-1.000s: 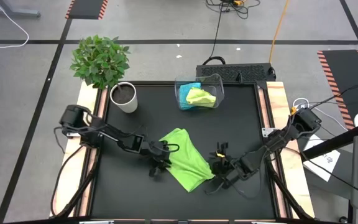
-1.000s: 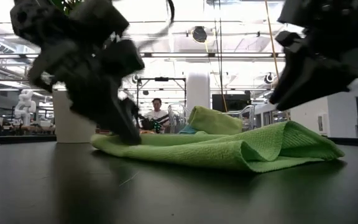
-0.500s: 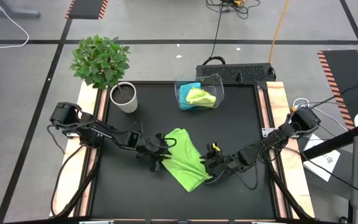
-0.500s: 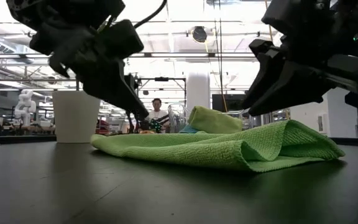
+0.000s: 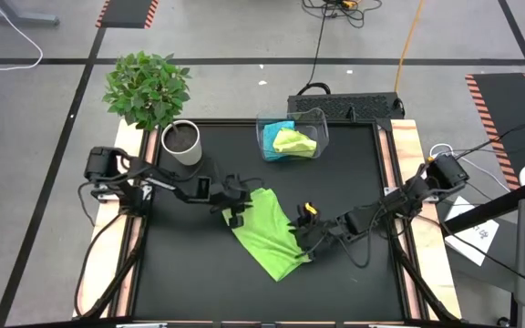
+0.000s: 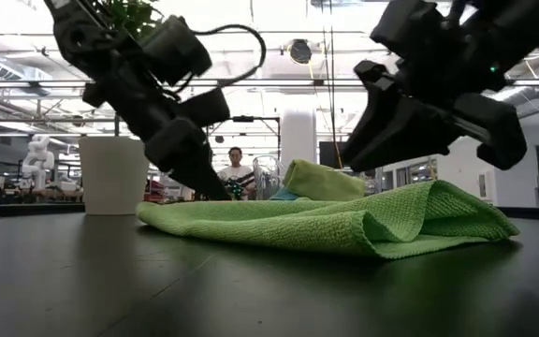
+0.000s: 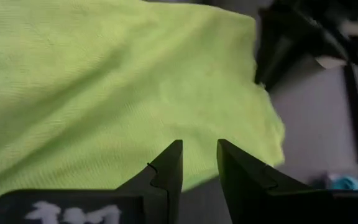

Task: Fold microfiber towels
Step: Fold the green microfiber cloth

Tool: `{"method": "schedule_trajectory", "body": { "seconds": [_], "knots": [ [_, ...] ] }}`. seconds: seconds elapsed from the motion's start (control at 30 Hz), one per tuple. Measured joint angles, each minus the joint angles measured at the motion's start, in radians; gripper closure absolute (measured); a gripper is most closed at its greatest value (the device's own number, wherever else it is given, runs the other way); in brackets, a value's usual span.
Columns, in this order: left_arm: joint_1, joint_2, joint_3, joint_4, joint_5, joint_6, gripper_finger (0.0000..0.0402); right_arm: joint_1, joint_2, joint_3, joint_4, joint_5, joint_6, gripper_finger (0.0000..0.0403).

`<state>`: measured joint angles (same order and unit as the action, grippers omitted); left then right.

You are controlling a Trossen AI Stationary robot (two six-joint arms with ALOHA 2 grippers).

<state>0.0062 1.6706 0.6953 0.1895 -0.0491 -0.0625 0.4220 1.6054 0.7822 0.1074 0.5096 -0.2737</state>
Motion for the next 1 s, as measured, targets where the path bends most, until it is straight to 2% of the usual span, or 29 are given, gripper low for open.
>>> {"method": "schedule_trajectory", "body": {
  "seconds": [0.1, 0.2, 0.37, 0.6, 0.8, 1.0],
  "knots": [
    [0.037, 0.017, 0.0, -0.004, 0.049, 0.008, 0.0321, -0.03, 0.0, -0.001, 0.044, -0.073, -0.033, 0.0314],
    [0.061, 0.034, 0.0, -0.048, 0.047, -0.004, 0.0321, -0.06, 0.0, -0.001, 0.06, -0.11, -0.035, 0.0314],
    [0.072, 0.066, 0.006, -0.087, -0.013, -0.048, 0.0321, -0.099, 0.0, -0.029, 0.072, -0.122, -0.03, 0.0314],
    [0.071, 0.083, 0.004, -0.084, -0.079, -0.033, 0.0321, -0.148, 0.0, -0.104, 0.136, -0.151, 0.002, 0.0314],
    [0.019, 0.036, -0.003, -0.024, -0.073, 0.112, 0.0321, -0.144, 0.0, -0.135, 0.174, -0.149, -0.005, 0.0314],
    [-0.048, -0.037, -0.003, -0.012, -0.061, 0.148, 0.0321, -0.088, 0.0, -0.135, 0.173, -0.145, -0.045, 0.0314]
  ]
}}
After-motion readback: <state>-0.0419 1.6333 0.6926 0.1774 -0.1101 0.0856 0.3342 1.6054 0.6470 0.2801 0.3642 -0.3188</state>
